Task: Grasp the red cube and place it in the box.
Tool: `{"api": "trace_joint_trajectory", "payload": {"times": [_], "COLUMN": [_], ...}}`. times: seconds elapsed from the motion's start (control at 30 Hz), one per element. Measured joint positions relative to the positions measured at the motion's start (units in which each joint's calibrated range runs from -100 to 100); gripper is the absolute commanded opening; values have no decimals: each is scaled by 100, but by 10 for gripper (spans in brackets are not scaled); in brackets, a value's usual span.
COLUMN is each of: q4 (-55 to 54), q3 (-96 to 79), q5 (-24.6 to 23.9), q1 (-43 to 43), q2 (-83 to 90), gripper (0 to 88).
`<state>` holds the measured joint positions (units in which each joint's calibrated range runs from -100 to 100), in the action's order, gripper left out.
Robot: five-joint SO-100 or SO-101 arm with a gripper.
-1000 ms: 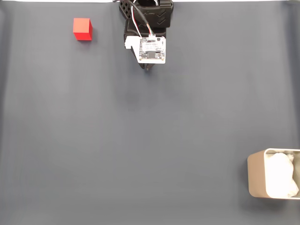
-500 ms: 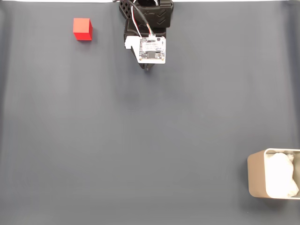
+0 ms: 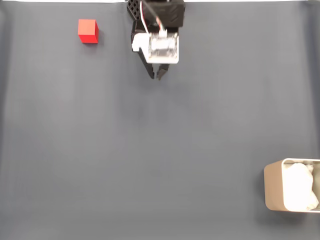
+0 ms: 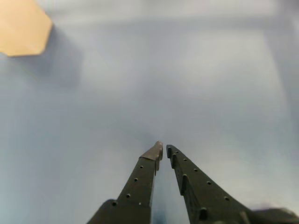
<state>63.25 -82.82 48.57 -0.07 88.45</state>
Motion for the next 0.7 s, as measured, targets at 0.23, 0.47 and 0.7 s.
{"api": "trace_joint_trajectory", "payload": {"times": [0.23,0.47,0.7], "q4": [-263,-80,263], "q3": [2532,4087,4973], "q5": [0,-5,0], "q1": [156,156,156], "q2": [-1207,-2041,-2692], "gripper": [0,0,0]}}
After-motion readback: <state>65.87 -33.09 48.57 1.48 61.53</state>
